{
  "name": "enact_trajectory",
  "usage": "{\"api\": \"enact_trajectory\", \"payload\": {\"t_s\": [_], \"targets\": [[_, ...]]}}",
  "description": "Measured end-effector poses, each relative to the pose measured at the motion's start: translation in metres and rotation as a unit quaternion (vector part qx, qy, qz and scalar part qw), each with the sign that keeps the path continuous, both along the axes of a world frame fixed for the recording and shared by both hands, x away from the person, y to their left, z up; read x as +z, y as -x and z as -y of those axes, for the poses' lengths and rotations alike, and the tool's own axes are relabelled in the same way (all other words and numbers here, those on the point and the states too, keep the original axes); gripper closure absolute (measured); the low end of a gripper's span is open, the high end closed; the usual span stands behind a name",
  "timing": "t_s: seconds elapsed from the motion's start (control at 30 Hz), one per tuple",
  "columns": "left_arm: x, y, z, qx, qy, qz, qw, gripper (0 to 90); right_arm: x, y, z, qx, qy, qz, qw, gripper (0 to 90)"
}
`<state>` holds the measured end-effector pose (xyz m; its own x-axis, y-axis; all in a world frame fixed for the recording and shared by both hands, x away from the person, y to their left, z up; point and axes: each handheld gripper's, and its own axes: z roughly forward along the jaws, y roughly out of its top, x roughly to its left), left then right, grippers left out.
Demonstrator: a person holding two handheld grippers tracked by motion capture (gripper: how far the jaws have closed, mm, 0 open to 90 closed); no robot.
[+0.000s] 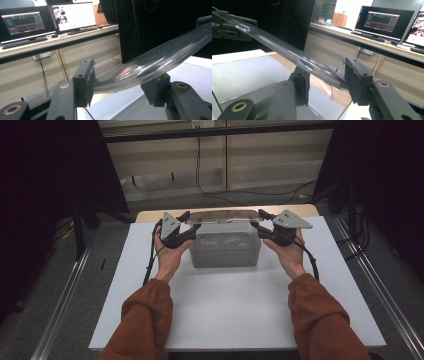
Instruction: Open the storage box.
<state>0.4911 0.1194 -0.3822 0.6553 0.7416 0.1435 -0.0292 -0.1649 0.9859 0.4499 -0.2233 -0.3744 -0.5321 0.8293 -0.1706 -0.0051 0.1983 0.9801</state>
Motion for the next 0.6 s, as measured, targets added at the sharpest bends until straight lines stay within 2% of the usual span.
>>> {"api": "enact_trajectory", "payload": {"t_s": [0.07,0.6], "targets": [[0.0012,-0.0015,-0.0002,0.003,0.005,-0.001,1.0000,48.3,0.0021,-0.0011,0.0000,-0.001,0.000,0.001,1.0000,56.2],[0.0083,-0.0083,-0.0007,0.003,-0.002,0.005,1.0000,52.9,0.0070,-0.0098,0.0046,-0.002,-0.008,0.004,1.0000,59.8]]}}
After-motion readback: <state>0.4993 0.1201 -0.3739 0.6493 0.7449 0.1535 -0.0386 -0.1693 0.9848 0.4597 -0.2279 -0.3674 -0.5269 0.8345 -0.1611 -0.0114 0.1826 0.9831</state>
